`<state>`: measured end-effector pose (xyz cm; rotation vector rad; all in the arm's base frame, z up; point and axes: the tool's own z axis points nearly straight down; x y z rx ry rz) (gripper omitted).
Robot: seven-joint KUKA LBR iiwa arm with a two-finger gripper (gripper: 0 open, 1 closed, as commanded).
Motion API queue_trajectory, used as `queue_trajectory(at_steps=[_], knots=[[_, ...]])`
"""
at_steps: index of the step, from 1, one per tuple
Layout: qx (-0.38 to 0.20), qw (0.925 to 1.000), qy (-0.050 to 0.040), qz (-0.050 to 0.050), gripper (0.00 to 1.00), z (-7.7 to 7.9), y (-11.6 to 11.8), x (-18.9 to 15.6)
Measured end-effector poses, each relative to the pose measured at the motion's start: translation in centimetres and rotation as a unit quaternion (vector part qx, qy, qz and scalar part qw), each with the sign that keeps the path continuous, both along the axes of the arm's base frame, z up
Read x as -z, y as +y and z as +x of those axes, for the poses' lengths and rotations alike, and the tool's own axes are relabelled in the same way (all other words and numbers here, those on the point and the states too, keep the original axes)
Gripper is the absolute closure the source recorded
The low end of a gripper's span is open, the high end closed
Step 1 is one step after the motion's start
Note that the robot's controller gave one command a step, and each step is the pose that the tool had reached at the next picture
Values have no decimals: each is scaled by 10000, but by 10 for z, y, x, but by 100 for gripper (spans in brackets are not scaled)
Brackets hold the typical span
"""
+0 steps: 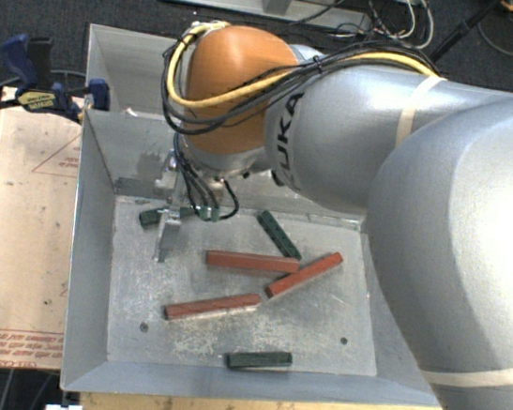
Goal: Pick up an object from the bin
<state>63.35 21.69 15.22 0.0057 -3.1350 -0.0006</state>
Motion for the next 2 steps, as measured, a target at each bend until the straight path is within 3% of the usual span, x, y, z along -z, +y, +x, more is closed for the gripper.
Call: queue_trajectory(at_steps=[1,2], knots=[[17,10000,-38,6,0,2,-1,-5],[-610,9981,-59,10,0,19,-27,63]])
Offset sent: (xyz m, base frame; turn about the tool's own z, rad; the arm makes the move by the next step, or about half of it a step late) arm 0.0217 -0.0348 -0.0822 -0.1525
